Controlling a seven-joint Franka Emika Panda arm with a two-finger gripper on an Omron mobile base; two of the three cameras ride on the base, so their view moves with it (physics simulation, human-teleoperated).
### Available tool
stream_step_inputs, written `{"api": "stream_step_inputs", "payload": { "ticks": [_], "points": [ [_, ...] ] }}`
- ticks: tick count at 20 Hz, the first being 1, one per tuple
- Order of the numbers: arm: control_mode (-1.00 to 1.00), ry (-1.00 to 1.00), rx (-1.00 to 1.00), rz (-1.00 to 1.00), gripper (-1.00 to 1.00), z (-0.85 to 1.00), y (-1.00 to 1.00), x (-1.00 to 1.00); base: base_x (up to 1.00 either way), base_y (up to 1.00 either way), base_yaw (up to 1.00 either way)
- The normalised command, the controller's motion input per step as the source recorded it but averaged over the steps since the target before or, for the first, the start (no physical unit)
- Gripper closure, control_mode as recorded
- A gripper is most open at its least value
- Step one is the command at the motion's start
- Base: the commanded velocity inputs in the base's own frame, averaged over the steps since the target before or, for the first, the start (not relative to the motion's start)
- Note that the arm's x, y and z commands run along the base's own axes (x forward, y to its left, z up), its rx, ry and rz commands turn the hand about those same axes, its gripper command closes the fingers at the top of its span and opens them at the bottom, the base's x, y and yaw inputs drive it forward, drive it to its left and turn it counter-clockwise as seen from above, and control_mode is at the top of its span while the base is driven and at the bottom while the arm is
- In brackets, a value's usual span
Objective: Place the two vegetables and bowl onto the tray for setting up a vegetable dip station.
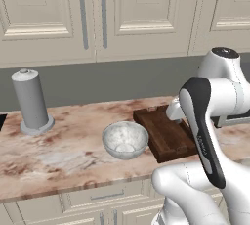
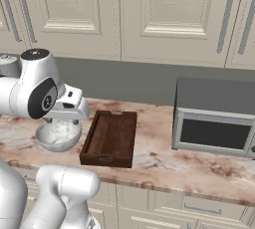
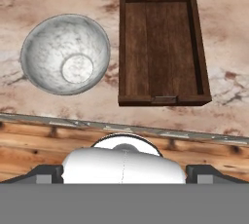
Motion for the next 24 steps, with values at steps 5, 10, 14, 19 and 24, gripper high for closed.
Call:
{"api": "stream_step_inputs", "payload": {
  "ticks": [5,10,14,19,24],
  "points": [
    [-1.0,0.0,0.0,0.0,-1.0,0.0,0.0,0.0,0.0,0.0,0.0],
    [-1.0,0.0,0.0,0.0,-1.0,0.0,0.0,0.0,0.0,0.0,0.0],
    [-1.0,0.0,0.0,0.0,-1.0,0.0,0.0,0.0,0.0,0.0,0.0],
    [-1.0,0.0,0.0,0.0,-1.0,0.0,0.0,0.0,0.0,0.0,0.0],
    [1.0,0.0,0.0,0.0,-1.0,0.0,0.0,0.0,0.0,0.0,0.0]
  ]
}}
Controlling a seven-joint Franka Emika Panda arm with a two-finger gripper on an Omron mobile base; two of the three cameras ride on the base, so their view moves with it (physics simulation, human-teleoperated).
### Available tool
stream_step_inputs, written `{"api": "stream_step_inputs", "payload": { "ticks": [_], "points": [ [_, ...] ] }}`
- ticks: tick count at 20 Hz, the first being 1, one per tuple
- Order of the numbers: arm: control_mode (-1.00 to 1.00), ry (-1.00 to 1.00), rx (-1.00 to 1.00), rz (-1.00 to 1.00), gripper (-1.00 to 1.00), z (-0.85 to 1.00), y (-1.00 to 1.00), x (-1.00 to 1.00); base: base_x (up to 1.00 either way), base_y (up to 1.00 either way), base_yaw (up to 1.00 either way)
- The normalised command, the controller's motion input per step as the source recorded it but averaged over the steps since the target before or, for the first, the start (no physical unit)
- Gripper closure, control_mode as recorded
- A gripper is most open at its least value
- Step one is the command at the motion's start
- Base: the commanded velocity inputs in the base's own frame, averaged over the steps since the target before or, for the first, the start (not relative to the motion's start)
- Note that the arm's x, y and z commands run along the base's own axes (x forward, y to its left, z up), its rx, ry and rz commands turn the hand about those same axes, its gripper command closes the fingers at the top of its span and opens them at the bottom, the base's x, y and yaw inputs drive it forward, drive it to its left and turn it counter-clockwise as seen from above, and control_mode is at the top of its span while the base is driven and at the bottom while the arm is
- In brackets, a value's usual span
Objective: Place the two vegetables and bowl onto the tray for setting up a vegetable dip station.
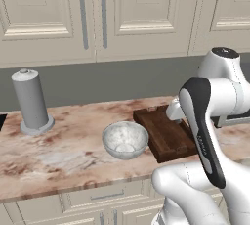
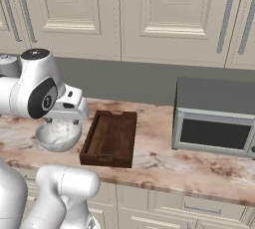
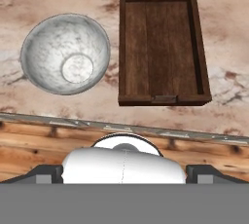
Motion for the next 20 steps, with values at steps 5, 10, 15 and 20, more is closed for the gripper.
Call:
{"api": "stream_step_inputs", "payload": {
  "ticks": [5,10,15,20],
  "points": [
    [1.0,0.0,0.0,0.0,-1.0,0.0,0.0,0.0,-0.06,0.0,0.02],
    [1.0,0.0,0.0,0.0,-1.0,0.0,0.0,0.0,-0.35,0.0,0.38],
    [1.0,0.0,0.0,0.0,-1.0,0.0,0.0,0.0,-0.25,0.06,0.5],
    [1.0,0.0,0.0,0.0,-1.0,0.0,0.0,0.0,-0.24,0.13,0.46]
  ]
}}
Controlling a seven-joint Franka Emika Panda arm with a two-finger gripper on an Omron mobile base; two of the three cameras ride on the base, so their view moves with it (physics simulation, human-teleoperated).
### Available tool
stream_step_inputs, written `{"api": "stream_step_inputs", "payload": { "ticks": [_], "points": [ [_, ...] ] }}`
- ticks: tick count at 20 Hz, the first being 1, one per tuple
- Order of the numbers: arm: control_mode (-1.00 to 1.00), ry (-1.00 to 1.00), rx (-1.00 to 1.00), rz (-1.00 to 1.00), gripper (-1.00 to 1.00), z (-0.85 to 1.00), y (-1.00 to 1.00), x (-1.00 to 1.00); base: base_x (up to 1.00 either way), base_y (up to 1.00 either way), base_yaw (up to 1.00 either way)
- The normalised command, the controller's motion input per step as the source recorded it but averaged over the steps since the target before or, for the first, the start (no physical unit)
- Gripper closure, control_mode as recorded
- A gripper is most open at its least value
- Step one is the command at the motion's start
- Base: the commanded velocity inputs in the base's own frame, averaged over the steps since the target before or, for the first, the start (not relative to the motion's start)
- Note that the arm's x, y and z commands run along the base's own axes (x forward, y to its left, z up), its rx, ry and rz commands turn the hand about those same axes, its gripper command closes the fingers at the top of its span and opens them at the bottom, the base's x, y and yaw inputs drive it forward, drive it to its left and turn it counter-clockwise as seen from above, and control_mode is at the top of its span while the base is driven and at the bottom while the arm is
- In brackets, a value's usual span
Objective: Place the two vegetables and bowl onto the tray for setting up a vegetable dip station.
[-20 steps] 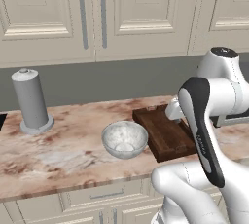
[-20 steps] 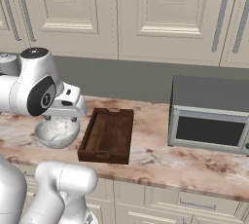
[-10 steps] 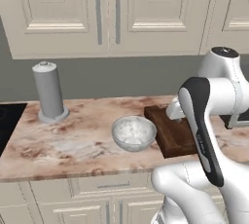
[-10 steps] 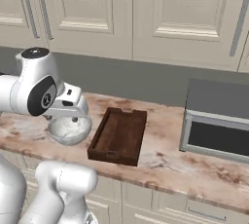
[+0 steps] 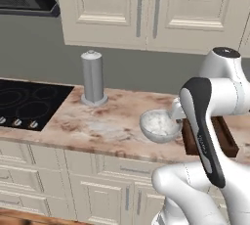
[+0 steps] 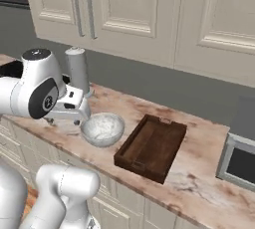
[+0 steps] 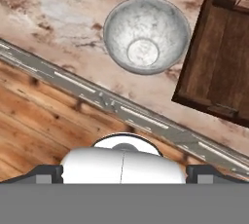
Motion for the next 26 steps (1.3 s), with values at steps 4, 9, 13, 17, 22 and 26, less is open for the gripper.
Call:
{"api": "stream_step_inputs", "payload": {
  "ticks": [4,9,13,17,22,26],
  "points": [
    [1.0,0.0,0.0,0.0,-1.0,0.0,0.0,0.0,-0.46,0.29,0.41],
    [1.0,0.0,0.0,0.0,-1.0,0.0,0.0,0.0,-0.49,0.46,0.39],
    [1.0,0.0,0.0,0.0,-1.0,0.0,0.0,0.0,-0.14,0.4,0.48],
    [1.0,0.0,0.0,0.0,-1.0,0.0,0.0,0.0,0.0,0.17,0.56],
    [1.0,0.0,0.0,0.0,-1.0,0.0,0.0,0.0,0.0,0.12,0.43],
    [1.0,0.0,0.0,0.0,-1.0,0.0,0.0,0.0,0.08,0.56,0.19]
  ]
}}
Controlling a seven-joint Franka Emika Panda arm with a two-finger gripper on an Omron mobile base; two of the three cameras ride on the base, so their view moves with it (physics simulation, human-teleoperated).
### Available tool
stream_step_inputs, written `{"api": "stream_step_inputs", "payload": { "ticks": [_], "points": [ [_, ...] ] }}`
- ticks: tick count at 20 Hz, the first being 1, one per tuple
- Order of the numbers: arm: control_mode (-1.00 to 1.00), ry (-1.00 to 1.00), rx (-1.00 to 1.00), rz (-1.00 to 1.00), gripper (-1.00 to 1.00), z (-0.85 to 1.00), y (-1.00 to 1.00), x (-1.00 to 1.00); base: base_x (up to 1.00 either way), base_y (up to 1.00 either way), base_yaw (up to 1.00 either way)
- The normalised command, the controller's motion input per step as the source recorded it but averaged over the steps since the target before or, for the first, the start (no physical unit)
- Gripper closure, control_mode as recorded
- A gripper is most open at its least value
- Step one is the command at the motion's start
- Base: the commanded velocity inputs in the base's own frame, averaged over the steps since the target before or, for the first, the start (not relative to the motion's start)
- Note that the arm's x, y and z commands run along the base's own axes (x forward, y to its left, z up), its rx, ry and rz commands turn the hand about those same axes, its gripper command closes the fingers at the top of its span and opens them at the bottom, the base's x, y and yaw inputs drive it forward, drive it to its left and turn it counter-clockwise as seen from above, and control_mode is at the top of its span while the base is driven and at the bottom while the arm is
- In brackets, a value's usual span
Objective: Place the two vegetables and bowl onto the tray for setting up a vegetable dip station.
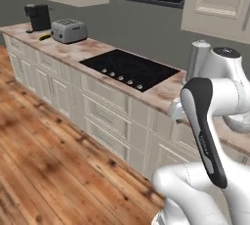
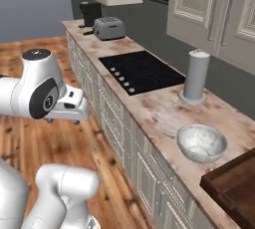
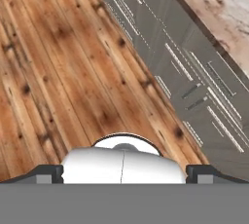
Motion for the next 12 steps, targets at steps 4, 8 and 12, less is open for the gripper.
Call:
{"api": "stream_step_inputs", "payload": {
  "ticks": [4,8,12],
  "points": [
    [1.0,0.0,0.0,0.0,-1.0,0.0,0.0,0.0,0.56,0.91,0.01],
    [1.0,0.0,0.0,0.0,-1.0,0.0,0.0,0.0,0.8,0.98,0.02],
    [1.0,0.0,0.0,0.0,-1.0,0.0,0.0,0.0,0.86,0.95,0.0]
  ]
}}
